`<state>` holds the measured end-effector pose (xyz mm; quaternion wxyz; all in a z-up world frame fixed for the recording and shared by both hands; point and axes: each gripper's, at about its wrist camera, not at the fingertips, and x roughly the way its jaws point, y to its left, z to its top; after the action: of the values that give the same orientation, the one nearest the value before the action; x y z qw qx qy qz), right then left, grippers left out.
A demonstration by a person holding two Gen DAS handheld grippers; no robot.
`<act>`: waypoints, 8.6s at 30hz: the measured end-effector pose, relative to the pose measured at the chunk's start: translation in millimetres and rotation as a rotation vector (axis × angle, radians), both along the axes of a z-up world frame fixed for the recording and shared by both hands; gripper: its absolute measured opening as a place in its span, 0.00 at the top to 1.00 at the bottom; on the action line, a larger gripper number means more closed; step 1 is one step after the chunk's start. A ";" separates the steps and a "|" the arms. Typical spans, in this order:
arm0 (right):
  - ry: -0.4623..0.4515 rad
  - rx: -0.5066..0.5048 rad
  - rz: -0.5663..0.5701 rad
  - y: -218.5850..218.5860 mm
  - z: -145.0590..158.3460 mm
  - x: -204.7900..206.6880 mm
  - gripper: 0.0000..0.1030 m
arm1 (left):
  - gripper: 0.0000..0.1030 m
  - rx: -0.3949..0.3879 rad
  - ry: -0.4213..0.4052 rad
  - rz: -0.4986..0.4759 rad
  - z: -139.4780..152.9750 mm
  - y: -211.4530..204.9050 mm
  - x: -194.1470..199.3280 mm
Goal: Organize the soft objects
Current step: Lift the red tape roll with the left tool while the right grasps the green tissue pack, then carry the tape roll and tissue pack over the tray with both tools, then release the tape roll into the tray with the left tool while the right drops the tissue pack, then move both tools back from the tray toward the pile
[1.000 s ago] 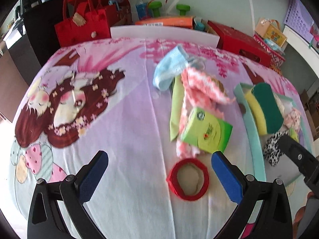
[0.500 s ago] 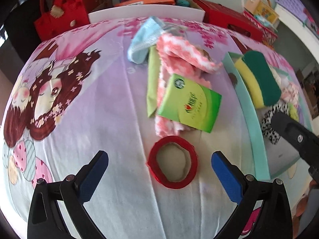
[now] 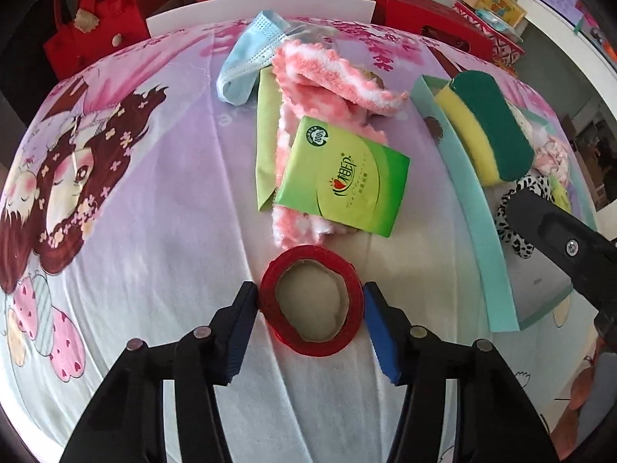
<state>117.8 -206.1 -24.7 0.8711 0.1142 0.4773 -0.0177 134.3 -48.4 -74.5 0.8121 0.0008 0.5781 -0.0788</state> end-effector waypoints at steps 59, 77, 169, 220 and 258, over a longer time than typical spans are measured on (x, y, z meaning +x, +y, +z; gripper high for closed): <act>0.021 -0.099 0.313 112.4 -38.4 46.7 0.25 | 0.46 -0.097 -0.152 0.385 32.0 123.7 8.7; -0.070 -0.050 0.268 94.9 -8.9 34.3 0.26 | 0.46 -0.092 -0.182 0.373 40.2 117.4 6.7; -0.090 0.000 -0.478 -179.2 15.6 -6.0 0.00 | 0.13 -0.100 -0.316 -0.237 76.6 -147.1 32.0; -0.134 -0.030 -0.116 -41.5 33.5 21.1 0.00 | 0.04 -0.059 -0.324 0.464 82.6 78.5 62.9; -0.078 -0.022 0.232 91.7 -5.4 97.5 0.21 | 0.04 -0.163 -0.201 0.483 32.0 118.0 115.3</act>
<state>215.3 -114.4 -30.1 0.8863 0.0491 0.4530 0.0824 249.6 69.6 -42.5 0.8581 -0.1945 0.4699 0.0715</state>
